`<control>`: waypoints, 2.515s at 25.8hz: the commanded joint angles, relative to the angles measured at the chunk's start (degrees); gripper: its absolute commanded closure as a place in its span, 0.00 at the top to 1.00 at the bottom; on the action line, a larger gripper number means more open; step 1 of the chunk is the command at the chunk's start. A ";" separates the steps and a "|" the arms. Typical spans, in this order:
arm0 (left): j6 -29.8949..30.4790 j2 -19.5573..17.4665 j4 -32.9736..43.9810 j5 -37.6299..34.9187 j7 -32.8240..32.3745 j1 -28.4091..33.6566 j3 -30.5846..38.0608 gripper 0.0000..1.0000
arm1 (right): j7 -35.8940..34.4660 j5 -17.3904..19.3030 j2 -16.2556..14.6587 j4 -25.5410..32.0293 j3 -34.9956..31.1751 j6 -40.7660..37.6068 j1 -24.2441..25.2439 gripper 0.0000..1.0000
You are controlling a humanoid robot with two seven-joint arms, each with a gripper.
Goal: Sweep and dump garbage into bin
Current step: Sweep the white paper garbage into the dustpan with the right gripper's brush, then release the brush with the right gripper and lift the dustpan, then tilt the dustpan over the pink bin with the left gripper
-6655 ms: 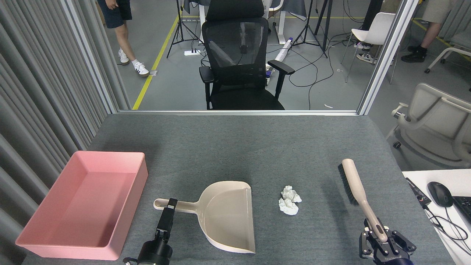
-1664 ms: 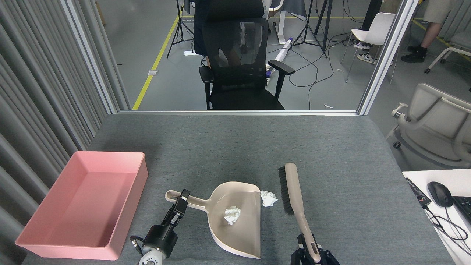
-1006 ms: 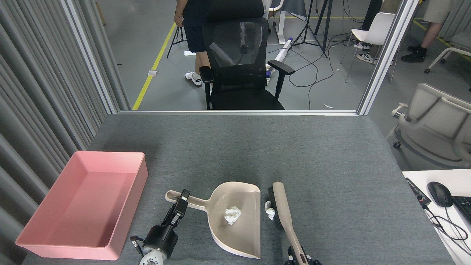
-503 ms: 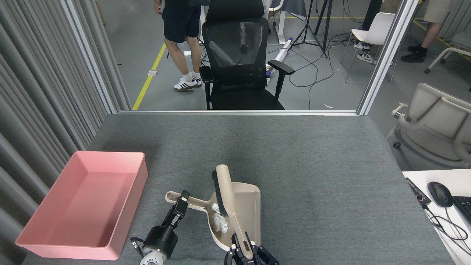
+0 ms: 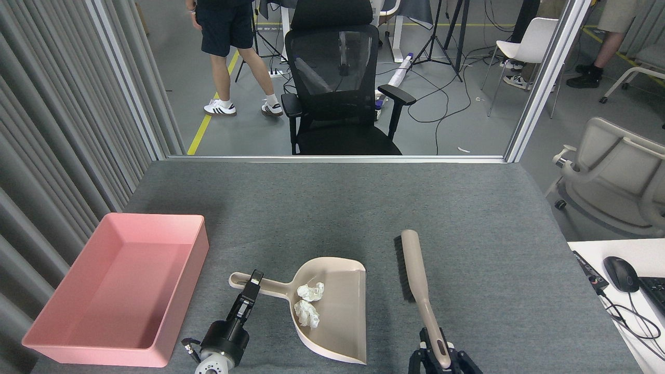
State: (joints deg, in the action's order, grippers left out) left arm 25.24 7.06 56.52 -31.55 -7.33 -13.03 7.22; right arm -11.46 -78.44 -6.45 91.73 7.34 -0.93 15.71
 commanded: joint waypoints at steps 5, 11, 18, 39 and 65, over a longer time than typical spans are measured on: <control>-2.91 0.06 0.96 6.32 -0.14 -0.07 -0.10 0.08 | 0.30 -0.58 -6.82 -4.10 -4.97 -0.04 0.55 0.33; -3.09 0.06 1.39 7.91 -0.85 -0.16 0.16 0.06 | 0.12 -0.49 -6.47 -4.19 -5.23 0.40 0.63 0.84; -3.44 0.33 4.65 8.08 -1.46 -0.16 0.08 0.06 | -0.14 -0.14 -6.12 -3.49 -6.20 0.31 0.46 0.99; -19.26 -1.52 21.52 14.76 -10.43 0.02 0.78 0.06 | 0.39 0.12 -6.47 1.79 -7.61 0.31 -0.07 0.99; -16.01 -31.67 8.60 32.95 -14.56 -0.86 14.14 0.06 | 5.57 3.03 -6.91 -0.76 -6.55 0.05 -15.63 0.99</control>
State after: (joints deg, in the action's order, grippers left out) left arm 5.83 -21.13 69.44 1.14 -21.76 -13.88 19.94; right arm -5.90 -75.40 -13.34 91.81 0.08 -0.69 1.67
